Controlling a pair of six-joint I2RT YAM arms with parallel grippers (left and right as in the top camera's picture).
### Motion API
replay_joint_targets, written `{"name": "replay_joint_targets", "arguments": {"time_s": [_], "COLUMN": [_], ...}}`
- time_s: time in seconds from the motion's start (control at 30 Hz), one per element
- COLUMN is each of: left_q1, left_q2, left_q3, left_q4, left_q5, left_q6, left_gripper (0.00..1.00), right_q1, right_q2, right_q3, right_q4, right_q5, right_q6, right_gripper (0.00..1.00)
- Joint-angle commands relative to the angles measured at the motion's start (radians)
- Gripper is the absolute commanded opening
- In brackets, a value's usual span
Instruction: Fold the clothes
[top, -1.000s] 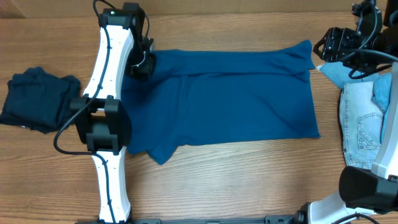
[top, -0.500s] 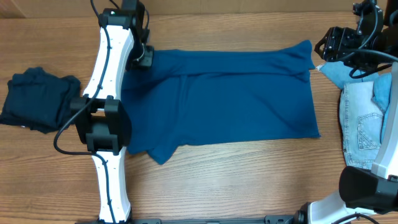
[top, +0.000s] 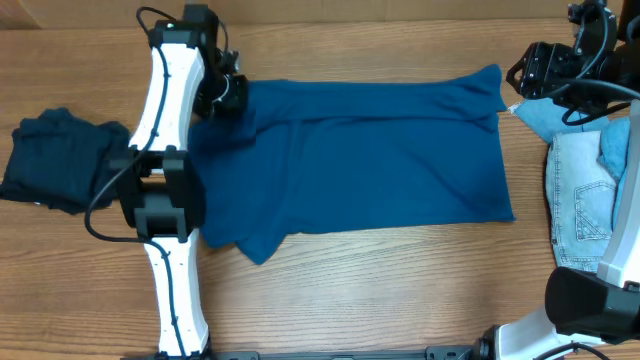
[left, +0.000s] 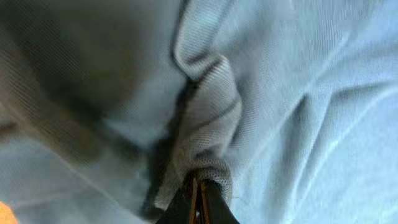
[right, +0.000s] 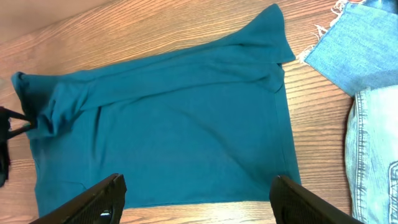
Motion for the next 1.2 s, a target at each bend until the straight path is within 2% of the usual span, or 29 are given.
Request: {"name": "replay_joint_targets", "arguments": {"time_s": [0.0,0.1,0.2,0.33,0.43,0.53,0.6,0.67,0.7,0.8,0.87,0.9,0.93,0.97,1.0,1.1,1.17], "left_q1": [-0.033,-0.031,-0.026,-0.064,-0.106,-0.112,-0.082,-0.064,-0.061,-0.076,-0.109,-0.127,-0.144,-0.157,-0.160,-0.134,-0.078], "left_q2": [-0.090,-0.096,-0.096,-0.096,-0.096,-0.103,-0.106,-0.106,-0.106,-0.106,-0.106,-0.106,-0.106,-0.105,-0.101,-0.094,-0.093], "left_q3": [0.002,0.002,0.002,0.002,0.002,0.002,0.002,0.002,0.002,0.002,0.002,0.002,0.002,0.002,0.002,0.001,0.001], "left_q4": [-0.037,-0.016,-0.014,-0.140,-0.153,-0.099,0.017,0.072,0.083,0.029,-0.031,-0.048,-0.051,-0.035,-0.009,0.099,0.197], "left_q5": [-0.090,-0.110,-0.021,0.069,-0.001,-0.169,-0.185,-0.169,-0.139,0.090,0.137,0.099,-0.006,-0.129,-0.203,-0.293,-0.260], "left_q6": [0.042,0.040,0.067,0.113,0.125,0.047,0.032,0.033,0.034,0.048,0.048,0.060,0.059,0.058,0.058,0.016,-0.039], "left_gripper": [0.04,0.11,0.04,0.04,0.04,0.04,0.16,0.23,0.21,0.07,0.04,0.05,0.09,0.21,0.29,0.36,0.36], "right_q1": [0.002,0.002,0.002,0.002,0.002,0.002,0.002,0.002,0.002,0.002,0.002,0.002,0.002,0.002,0.002,0.002,0.002], "right_q2": [0.003,0.003,0.003,0.003,0.003,0.003,0.003,0.003,0.003,0.003,0.003,0.003,0.003,0.003,0.003,0.003,0.003], "right_q3": [-0.003,-0.003,-0.003,-0.003,-0.003,-0.003,-0.003,-0.003,-0.003,-0.003,-0.003,-0.003,-0.003,-0.003,-0.003,-0.003,-0.003], "right_q4": [0.005,0.004,0.003,0.011,0.011,0.009,0.009,0.011,0.011,0.010,0.011,0.011,0.011,0.010,0.009,0.007,0.007], "right_q5": [0.006,0.006,0.011,0.033,0.033,0.033,0.033,0.033,0.033,0.044,0.044,0.044,0.044,0.043,0.043,0.043,0.043], "right_q6": [-0.007,-0.007,-0.007,-0.007,-0.007,-0.007,-0.007,-0.007,-0.007,-0.007,-0.007,-0.007,-0.007,-0.007,-0.007,-0.007,-0.007], "right_gripper": [0.78,0.78,0.78,0.78,0.78,0.78,0.79,0.79,0.79,0.79,0.79,0.79,0.79,0.79,0.79,0.79,0.79]}}
